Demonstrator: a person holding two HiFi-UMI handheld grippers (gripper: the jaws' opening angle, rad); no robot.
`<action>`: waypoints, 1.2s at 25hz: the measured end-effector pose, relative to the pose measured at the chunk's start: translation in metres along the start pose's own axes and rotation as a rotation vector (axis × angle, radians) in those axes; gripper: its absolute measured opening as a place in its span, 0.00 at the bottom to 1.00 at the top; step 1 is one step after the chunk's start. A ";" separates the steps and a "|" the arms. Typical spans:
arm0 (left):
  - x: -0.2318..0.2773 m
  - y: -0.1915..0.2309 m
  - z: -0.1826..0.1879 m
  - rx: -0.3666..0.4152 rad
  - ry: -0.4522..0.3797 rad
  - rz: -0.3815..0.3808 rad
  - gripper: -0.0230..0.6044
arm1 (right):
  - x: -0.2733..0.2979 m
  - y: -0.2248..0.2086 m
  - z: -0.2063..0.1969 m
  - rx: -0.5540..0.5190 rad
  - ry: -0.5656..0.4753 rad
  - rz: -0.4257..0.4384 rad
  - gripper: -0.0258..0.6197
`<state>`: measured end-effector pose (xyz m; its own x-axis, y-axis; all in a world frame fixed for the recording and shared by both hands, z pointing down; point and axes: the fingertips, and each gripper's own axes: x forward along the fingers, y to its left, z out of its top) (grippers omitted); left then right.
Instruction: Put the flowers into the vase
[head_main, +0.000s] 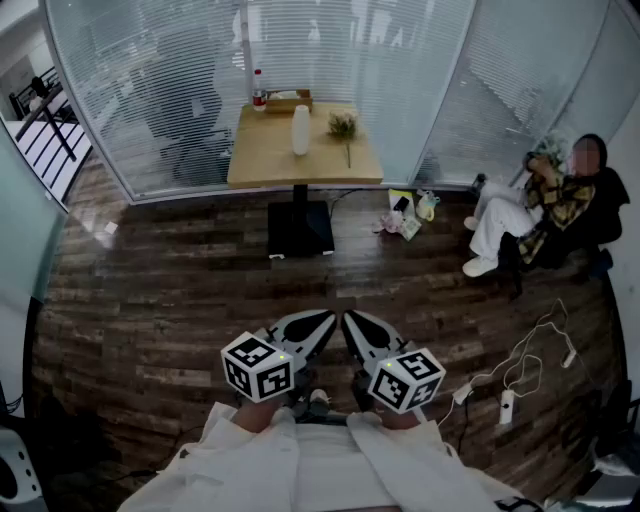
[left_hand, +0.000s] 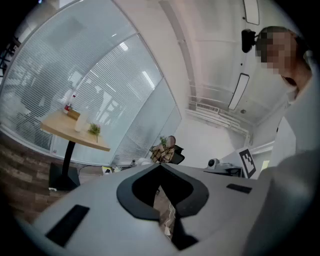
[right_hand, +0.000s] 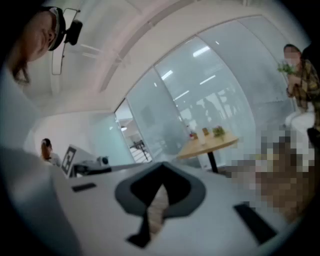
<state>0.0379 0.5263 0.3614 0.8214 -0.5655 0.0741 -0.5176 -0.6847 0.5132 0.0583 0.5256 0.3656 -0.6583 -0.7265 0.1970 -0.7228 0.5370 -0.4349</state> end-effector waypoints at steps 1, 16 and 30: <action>0.000 0.001 0.000 -0.001 -0.002 0.003 0.05 | 0.000 0.000 0.002 -0.007 -0.004 -0.004 0.06; 0.010 0.013 0.012 0.005 -0.024 0.026 0.05 | 0.014 -0.006 0.010 -0.039 0.015 0.008 0.06; 0.031 0.020 0.007 0.013 -0.070 0.085 0.05 | 0.010 -0.019 0.012 -0.017 0.011 0.109 0.06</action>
<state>0.0513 0.4915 0.3679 0.7559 -0.6522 0.0571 -0.5884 -0.6385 0.4960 0.0676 0.5030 0.3653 -0.7358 -0.6582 0.1592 -0.6497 0.6200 -0.4398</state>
